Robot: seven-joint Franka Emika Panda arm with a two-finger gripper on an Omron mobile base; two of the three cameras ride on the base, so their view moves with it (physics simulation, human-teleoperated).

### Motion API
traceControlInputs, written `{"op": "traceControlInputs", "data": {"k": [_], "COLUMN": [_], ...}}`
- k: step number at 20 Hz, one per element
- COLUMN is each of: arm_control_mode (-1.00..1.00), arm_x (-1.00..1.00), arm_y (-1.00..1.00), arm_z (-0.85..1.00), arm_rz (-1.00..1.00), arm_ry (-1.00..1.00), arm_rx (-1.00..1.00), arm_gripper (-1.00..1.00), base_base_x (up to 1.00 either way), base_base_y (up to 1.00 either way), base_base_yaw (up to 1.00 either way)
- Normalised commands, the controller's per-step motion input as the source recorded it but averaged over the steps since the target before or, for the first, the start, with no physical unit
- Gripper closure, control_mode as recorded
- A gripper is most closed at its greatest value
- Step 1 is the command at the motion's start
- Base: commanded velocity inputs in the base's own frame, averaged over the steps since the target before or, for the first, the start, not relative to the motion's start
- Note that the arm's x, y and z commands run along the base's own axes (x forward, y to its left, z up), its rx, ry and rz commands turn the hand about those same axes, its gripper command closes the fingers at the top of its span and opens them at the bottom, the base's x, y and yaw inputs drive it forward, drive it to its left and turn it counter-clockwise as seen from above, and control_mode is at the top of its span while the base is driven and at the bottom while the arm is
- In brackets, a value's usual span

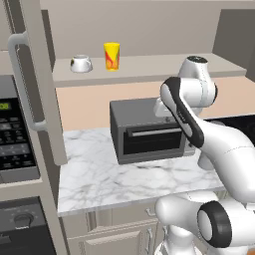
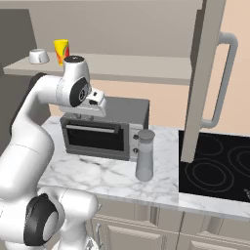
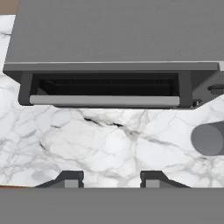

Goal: There is a tray on the dining counter. Grab the cup, mug, and pitcher and place them on the tray. The pitcher may be placed next to the tray if it cannot fit the tray.

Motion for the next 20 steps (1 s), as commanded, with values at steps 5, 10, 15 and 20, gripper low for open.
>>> {"op": "traceControlInputs", "data": {"k": [5, 10, 15, 20], "arm_control_mode": [-1.0, -1.0, -1.0, -1.0], "arm_x": [-0.03, -0.07, -0.09, -0.11], "arm_y": [0.0, 0.02, 0.04, 0.02], "arm_z": [0.0, 0.14, 0.29, 0.33], "arm_rz": [-0.02, -0.06, -0.08, -0.11], "arm_ry": [-0.01, -0.04, -0.06, -0.06], "arm_rx": [0.03, 0.09, 0.14, 0.18], "arm_gripper": [-1.0, -1.0, -1.0, -1.0], "base_base_x": [0.0, 0.0, 0.0, 0.0], "base_base_y": [0.0, 0.0, 0.0, 0.0], "base_base_yaw": [0.0, 0.0, 0.0, 0.0]}}
